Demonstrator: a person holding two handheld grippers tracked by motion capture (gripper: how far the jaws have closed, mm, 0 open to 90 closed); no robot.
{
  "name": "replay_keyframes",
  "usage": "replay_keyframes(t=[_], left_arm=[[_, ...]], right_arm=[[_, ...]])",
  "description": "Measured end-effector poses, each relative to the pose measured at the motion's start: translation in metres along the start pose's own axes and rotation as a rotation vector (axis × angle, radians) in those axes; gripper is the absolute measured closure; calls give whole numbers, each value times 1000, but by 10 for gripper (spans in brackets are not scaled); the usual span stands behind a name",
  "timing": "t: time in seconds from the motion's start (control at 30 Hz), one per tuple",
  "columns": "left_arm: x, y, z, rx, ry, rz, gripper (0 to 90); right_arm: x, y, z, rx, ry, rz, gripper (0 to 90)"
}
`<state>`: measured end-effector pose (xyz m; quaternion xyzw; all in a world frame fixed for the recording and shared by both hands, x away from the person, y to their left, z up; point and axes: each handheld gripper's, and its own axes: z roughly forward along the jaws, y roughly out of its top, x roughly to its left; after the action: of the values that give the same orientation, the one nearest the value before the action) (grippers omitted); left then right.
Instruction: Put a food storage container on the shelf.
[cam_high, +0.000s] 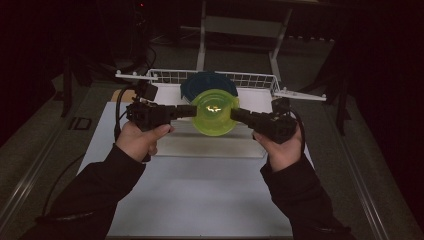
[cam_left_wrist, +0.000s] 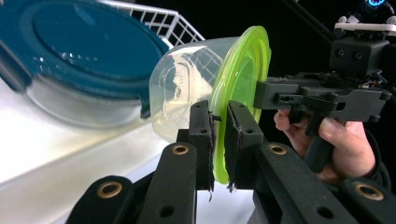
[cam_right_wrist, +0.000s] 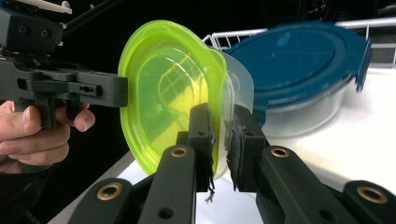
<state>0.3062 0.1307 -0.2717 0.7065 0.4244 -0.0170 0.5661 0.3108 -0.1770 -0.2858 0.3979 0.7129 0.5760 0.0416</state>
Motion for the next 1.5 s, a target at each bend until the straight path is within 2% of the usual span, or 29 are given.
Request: replay_keyframes(t=[0.17,0.37,0.6,0.67,0.87,0.97,1.03,1.23,1.3,1.5], left_arm=[[3,12,1,-19,8,-11,812],[7,25,6,-34,22,-23,811],[16,36,15,-25,41,-40,809],[19,40,18,-20,47,-54,808],[29,43,21,-9,47,-86,805],[33,45,21,-11,34,-103,803],[34,46,22,-19,41,-112,793],[41,47,26,-28,43,-135,771],[43,48,29,-29,51,-134,747],[50,51,34,-51,59,-152,702]], right_arm=[[-2,14,4,-11,-11,-9,806],[-8,28,9,-16,-17,7,806],[-17,36,16,-18,-28,19,806],[-23,38,21,-15,-30,37,805],[-29,44,29,8,-33,49,804],[-31,48,32,18,-30,58,800],[-31,51,34,24,-33,59,795],[-33,58,39,25,-59,78,778],[-34,61,41,20,-55,94,742],[-37,69,45,16,-90,105,724]])
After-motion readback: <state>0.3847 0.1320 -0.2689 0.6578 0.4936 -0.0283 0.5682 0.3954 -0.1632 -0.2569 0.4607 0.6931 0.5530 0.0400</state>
